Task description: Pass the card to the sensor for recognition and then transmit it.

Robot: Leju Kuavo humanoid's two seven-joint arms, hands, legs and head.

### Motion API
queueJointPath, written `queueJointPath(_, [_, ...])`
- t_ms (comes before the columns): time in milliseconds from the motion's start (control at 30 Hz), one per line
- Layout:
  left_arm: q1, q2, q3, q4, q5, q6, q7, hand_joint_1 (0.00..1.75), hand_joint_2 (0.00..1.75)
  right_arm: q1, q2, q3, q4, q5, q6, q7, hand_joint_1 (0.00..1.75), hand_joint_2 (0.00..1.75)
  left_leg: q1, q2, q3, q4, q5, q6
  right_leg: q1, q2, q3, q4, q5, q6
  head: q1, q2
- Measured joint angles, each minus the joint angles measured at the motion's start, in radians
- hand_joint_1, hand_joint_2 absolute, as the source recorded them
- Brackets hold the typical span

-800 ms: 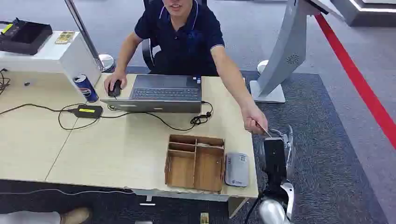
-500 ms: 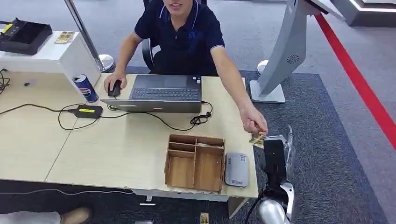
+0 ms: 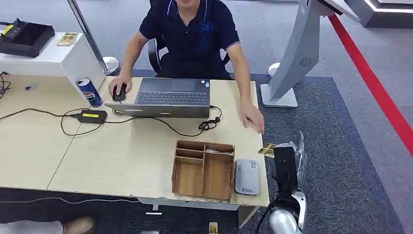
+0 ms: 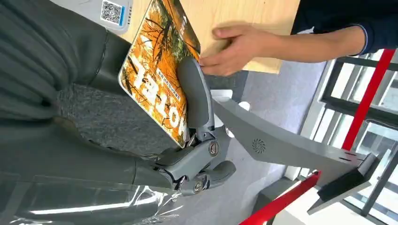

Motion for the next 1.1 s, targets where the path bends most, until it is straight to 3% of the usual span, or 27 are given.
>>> queueJointPath(633, [0.0, 0.0, 0.0, 0.0, 0.009, 0.0, 0.0, 0.0, 1.75, 0.043, -0.012, 0.006, -0.004, 0.05, 0.0, 0.025, 1.75, 1.75, 0.0, 0.0, 0.0, 0.0, 0.0, 0.0, 0.0, 0.0, 0.0, 0.0, 0.0, 0.0, 0.0, 0.0])
queueJointPath(1100, [0.001, 0.001, 0.0, 0.003, 0.029, 0.0, -0.002, 0.0, 1.75, 0.091, -0.032, 0.085, 0.086, 0.085, 0.0, 0.058, 1.75, 1.75, 0.0, 0.0, 0.0, 0.0, 0.0, 0.0, 0.0, 0.0, 0.0, 0.0, 0.0, 0.0, 0.0, 0.0])
